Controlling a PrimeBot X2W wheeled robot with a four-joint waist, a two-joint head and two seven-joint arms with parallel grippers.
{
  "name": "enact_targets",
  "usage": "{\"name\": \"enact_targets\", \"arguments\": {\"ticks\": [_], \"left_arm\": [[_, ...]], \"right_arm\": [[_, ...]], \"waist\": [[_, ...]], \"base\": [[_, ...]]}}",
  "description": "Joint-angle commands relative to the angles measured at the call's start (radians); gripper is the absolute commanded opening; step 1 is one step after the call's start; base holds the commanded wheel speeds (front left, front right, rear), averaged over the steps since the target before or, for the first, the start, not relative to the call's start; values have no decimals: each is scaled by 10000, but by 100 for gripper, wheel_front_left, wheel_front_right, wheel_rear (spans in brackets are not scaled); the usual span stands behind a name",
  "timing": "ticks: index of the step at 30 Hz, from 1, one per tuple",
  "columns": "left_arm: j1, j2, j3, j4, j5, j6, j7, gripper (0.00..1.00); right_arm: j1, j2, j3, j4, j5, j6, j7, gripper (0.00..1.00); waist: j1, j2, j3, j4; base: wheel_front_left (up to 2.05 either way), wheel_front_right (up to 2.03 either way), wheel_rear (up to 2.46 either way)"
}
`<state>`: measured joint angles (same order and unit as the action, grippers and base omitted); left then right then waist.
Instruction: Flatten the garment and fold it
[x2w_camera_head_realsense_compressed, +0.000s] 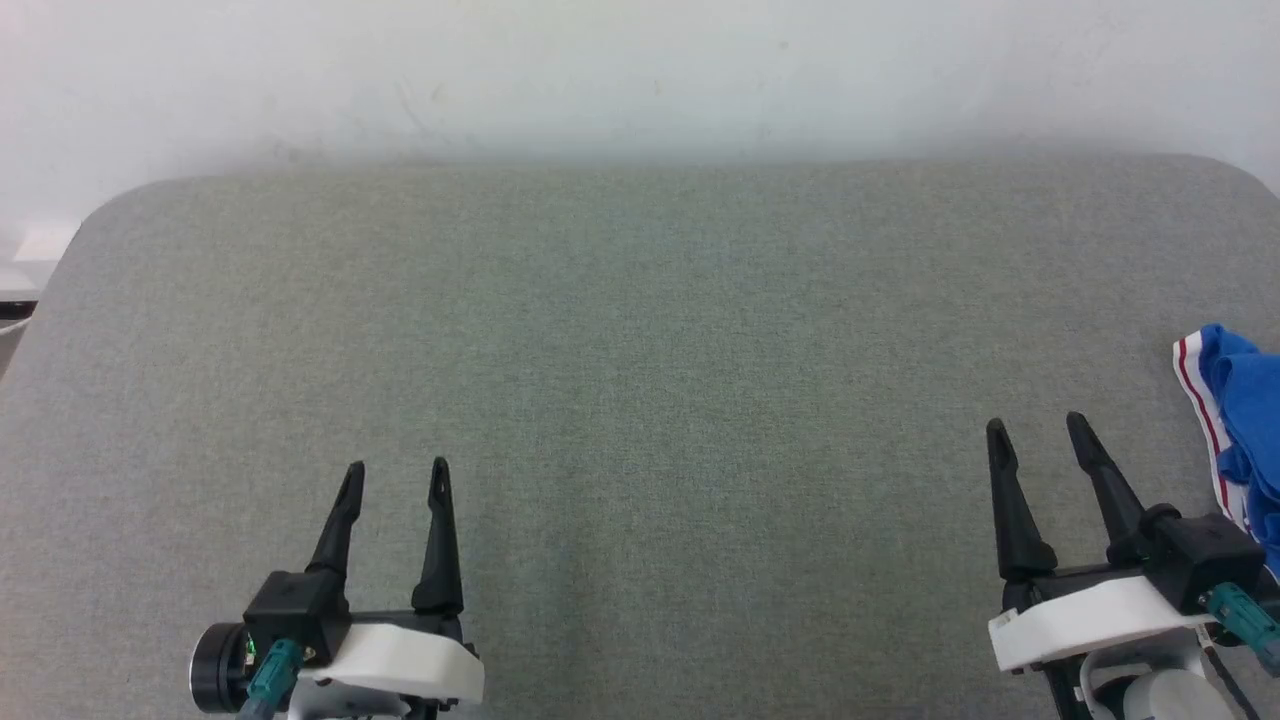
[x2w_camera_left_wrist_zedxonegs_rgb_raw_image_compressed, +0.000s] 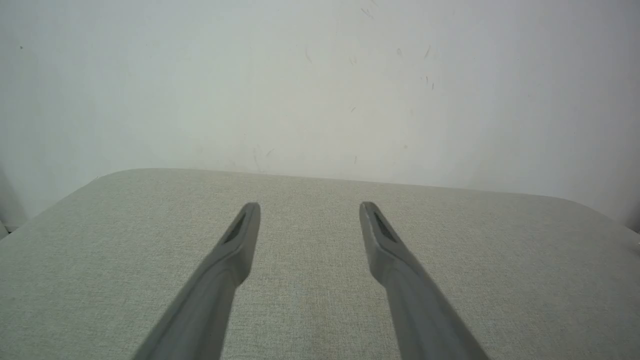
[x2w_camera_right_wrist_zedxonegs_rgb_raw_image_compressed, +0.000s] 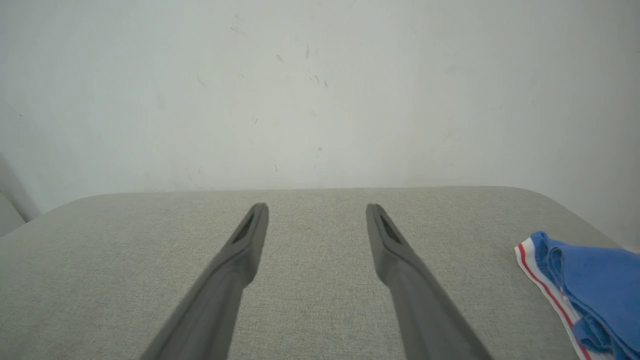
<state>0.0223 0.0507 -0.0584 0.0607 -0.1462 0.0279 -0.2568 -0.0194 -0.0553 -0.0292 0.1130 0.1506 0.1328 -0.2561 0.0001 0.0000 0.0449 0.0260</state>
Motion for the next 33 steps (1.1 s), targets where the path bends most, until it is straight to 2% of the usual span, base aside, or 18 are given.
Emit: {"name": "enact_targets", "arguments": {"ticks": [1, 10, 11, 33], "left_arm": [[147, -5, 27, 53, 108, 54, -49, 100], [174, -5, -10, 56, -181, 192, -49, 100], [20, 0, -23, 54, -192, 125, 4, 0], [-24, -1, 68, -51, 72, 58, 424, 0]], "right_arm": [[72, 40, -2, -20, -95, -21, -53, 100], [71, 49, 115, -79, 105, -21, -55, 100], [3, 13, 77, -37, 78, 0, 2, 0], [33, 15, 98, -207, -175, -3, 414, 0]], "waist": [[-1, 0, -10, -2], [-1, 0, -41, -10], [-1, 0, -43, -10], [0, 0, -109, -51]], "base": [[0, 0, 0], [0, 0, 0], [0, 0, 0], [0, 0, 0]]}}
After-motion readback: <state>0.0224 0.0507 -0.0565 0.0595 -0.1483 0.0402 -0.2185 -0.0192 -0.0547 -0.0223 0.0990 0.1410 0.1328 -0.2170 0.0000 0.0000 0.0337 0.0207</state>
